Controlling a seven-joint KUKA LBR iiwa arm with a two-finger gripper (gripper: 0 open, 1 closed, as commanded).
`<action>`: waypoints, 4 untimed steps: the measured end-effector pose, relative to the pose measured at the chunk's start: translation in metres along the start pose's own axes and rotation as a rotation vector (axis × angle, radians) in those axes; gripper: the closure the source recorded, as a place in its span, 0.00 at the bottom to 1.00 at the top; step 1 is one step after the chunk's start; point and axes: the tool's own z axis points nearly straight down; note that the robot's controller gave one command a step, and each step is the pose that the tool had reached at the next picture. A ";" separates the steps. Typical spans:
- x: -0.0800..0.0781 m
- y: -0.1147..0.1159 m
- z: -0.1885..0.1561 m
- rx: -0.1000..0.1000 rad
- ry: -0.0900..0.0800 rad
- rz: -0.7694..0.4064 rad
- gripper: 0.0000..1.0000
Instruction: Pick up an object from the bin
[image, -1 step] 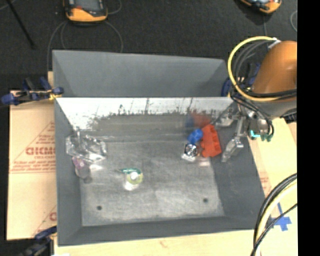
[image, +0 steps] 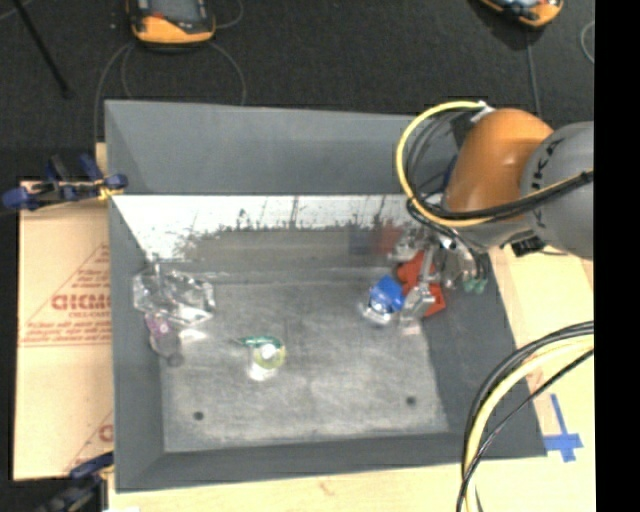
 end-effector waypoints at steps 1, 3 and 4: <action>-0.010 0.037 0.013 -0.002 0.001 -0.122 0.00; -0.011 0.058 0.015 -0.007 0.003 -0.037 0.00; 0.029 0.060 0.039 -0.005 -0.002 -0.013 0.00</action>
Offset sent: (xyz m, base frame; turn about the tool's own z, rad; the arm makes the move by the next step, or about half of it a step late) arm 0.0086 0.0378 -0.0141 -0.1238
